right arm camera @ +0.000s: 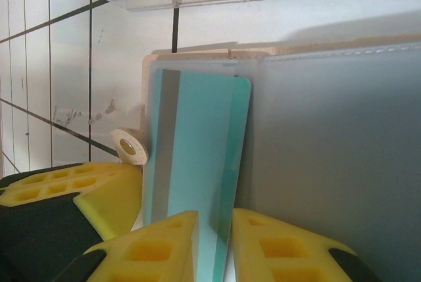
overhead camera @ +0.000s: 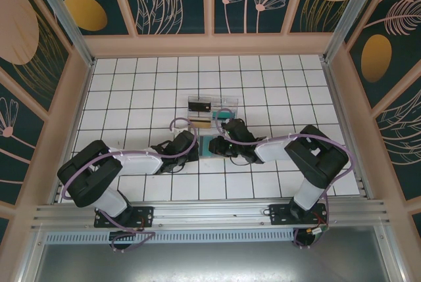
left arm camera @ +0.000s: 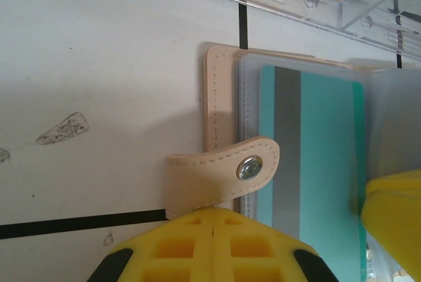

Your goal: Take the credit cards out of the card holder

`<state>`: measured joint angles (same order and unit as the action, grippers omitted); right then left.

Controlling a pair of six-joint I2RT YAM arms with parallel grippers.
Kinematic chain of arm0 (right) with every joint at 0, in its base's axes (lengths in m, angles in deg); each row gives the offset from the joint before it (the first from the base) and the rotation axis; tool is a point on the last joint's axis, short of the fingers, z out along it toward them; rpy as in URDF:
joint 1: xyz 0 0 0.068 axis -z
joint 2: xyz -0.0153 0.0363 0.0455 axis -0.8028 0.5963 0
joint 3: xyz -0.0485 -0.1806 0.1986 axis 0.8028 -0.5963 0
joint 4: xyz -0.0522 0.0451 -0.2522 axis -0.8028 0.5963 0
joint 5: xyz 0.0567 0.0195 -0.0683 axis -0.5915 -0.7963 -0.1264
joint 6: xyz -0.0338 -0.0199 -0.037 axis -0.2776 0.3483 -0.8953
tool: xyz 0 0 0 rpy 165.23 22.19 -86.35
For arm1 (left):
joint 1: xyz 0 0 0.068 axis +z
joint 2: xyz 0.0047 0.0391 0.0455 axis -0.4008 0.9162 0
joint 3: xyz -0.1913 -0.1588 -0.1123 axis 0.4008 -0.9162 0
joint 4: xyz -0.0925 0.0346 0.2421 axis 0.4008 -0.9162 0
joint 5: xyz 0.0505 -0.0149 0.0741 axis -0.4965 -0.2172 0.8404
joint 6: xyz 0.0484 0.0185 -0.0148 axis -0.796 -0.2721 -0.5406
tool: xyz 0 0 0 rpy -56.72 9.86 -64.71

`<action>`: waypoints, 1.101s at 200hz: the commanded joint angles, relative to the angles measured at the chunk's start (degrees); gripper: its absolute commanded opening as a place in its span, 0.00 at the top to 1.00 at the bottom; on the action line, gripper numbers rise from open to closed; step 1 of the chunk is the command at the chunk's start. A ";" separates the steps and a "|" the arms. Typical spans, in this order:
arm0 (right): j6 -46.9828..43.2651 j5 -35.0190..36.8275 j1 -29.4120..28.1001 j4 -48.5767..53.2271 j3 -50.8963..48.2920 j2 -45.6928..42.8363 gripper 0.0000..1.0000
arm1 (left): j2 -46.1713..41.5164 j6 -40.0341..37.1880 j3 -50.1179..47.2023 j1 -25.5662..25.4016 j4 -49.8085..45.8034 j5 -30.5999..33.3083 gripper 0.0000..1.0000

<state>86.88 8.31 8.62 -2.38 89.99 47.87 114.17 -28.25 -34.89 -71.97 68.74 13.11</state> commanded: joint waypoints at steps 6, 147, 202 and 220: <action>0.53 1.01 -0.49 0.44 0.51 0.85 0.79 | 3.12 -1.03 -1.28 -0.05 -5.35 -1.06 1.00; -3.70 7.43 -0.31 5.68 -1.62 -6.30 0.79 | -2.83 -3.99 2.62 -0.09 -6.91 -0.97 0.98; -3.39 6.91 -0.27 4.66 -2.08 -5.35 0.79 | -1.73 -4.75 3.54 -0.08 -6.79 -1.45 0.92; -3.36 6.84 -0.32 4.57 -2.08 -5.01 0.79 | -0.95 -4.87 3.72 -0.08 -6.28 -1.87 0.89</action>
<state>83.80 15.00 8.51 3.35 88.77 41.71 111.72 -31.79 -32.60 -71.97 62.92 11.55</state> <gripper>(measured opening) 0.213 0.084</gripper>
